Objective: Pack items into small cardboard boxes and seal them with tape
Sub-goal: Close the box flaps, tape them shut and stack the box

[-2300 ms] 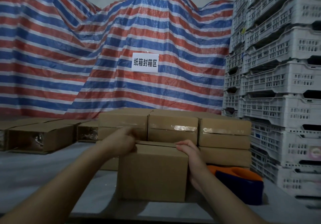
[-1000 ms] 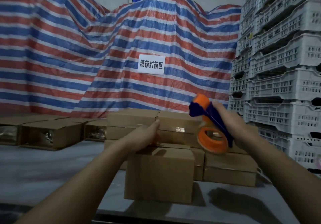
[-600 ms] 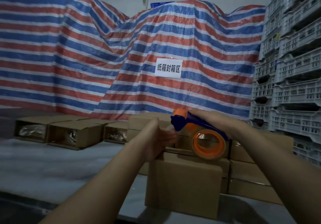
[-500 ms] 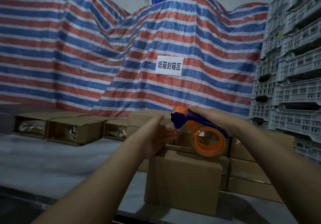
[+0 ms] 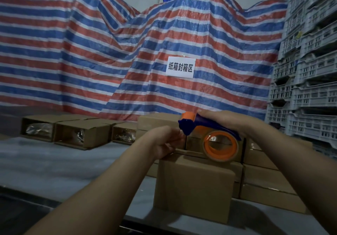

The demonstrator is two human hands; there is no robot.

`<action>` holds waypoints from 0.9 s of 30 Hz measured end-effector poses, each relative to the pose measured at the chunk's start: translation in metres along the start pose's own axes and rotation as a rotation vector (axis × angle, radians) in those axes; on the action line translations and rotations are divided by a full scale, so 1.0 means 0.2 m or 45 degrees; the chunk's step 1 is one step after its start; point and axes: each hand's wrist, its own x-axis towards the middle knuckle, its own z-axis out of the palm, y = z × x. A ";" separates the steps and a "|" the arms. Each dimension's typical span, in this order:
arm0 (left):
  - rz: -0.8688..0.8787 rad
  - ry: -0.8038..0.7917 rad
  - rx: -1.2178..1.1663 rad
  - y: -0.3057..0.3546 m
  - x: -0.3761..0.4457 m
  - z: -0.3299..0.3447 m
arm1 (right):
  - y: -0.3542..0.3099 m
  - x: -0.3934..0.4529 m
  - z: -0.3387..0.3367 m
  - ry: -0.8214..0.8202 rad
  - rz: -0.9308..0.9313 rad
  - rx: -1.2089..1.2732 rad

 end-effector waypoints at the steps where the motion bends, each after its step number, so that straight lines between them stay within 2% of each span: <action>1: 0.019 0.011 0.024 -0.01 0.00 0.00 | -0.01 0.00 -0.01 -0.026 0.032 -0.037; 4: 0.069 0.110 0.031 -0.04 0.02 -0.03 | -0.03 -0.02 -0.06 -0.080 0.125 -0.081; 10: 0.127 0.208 -0.261 -0.08 0.02 -0.02 | 0.05 -0.04 -0.13 -0.224 0.182 0.077; 14: 0.163 0.217 -0.421 -0.10 0.02 -0.05 | 0.01 0.00 -0.07 -0.194 0.134 -0.183; 15: 0.169 0.245 -0.336 -0.09 0.02 -0.07 | -0.01 0.01 -0.06 -0.180 0.147 -0.263; 18: 0.305 0.449 0.396 -0.08 0.03 -0.18 | -0.05 0.04 -0.03 -0.197 0.185 -0.398; 20: 0.365 0.471 0.704 -0.08 0.03 -0.24 | -0.08 0.06 -0.01 -0.217 0.205 -0.457; 24: 0.319 0.481 0.895 -0.12 0.01 -0.28 | -0.12 0.09 0.03 -0.291 0.216 -0.489; 27: 0.285 0.434 0.837 -0.14 0.02 -0.30 | -0.12 0.10 0.05 -0.303 0.246 -0.454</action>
